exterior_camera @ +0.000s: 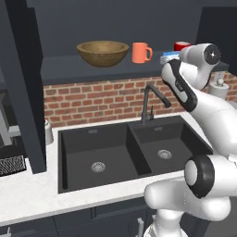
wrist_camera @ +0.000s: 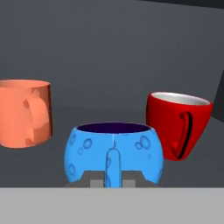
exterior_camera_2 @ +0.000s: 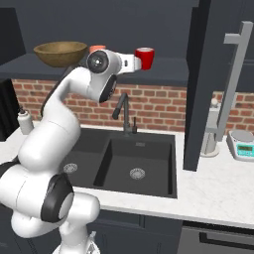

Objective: Gather all objects into one cabinet and sort the glasses and bowls to opposite sides.

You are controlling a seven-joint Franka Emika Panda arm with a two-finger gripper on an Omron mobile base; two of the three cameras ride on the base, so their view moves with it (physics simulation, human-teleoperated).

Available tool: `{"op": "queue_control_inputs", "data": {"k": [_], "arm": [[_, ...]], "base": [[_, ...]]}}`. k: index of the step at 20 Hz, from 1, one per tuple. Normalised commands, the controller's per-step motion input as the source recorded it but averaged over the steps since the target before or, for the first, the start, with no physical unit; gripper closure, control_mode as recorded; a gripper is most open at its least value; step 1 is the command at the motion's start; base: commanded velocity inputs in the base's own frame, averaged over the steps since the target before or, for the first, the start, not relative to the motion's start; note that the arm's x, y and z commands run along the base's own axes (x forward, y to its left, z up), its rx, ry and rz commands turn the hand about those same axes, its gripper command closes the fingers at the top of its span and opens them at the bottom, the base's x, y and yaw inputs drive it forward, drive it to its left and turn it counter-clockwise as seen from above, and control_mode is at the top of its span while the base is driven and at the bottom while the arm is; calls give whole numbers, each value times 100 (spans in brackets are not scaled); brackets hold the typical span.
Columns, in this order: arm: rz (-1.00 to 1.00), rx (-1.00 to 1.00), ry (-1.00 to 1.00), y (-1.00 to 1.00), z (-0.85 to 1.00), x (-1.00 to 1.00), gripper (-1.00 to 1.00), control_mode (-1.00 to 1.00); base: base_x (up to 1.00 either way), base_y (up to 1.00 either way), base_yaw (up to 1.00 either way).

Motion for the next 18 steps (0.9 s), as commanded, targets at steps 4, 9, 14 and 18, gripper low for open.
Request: {"op": "queue_control_inputs", "data": {"k": [4, 9, 14, 18], "arm": [[0, 0, 0, 0, -63, 58, 100, -100], [1, 0, -1, 1, -69, 33, 100, -100], [0, 0, -1, 2, -57, 20, 100, -100], [0, 3, 0, 2, -24, 34, 100, -100]], "base": [[0, 0, 0], [0, 0, 0], [0, 0, 0], [0, 0, 0]]}}
